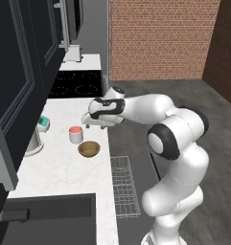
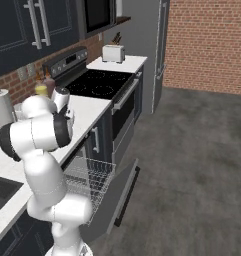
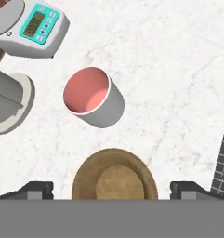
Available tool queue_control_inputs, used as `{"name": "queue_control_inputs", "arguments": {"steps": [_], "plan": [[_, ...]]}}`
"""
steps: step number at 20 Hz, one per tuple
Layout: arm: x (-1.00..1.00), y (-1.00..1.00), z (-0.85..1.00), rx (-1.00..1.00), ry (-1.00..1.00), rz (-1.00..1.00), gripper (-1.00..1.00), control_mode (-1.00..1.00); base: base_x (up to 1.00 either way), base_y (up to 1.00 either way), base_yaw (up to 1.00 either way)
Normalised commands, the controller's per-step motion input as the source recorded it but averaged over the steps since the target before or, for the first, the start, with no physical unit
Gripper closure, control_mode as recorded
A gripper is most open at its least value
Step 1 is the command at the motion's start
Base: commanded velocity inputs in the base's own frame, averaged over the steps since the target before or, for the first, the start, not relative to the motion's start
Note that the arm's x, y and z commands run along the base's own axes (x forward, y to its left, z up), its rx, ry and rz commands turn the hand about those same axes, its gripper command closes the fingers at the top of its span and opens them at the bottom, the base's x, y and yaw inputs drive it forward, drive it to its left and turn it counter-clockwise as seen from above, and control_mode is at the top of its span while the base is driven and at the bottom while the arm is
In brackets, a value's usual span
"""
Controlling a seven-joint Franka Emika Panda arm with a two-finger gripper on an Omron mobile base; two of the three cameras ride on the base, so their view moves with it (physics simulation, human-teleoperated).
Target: Pick up the cup and bowl from the counter, place them in the dishwasher, and close the dishwasher door.
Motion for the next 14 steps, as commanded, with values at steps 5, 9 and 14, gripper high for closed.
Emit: {"name": "queue_control_inputs", "arguments": {"steps": [5, 9, 14], "plan": [[0.41, 0.29, -0.18, 0.0, 0.06, 0.0, -1.0, -1.0, 0.0, 0.0, 0.0], [0.4, 0.15, -0.12, 0.0, 0.04, -0.02, -1.0, -1.0, 0.0, 0.0, 0.0], [0.19, 0.15, -0.15, 0.0, 0.03, -0.06, -1.0, -1.0, 0.0, 0.0, 0.0]]}}
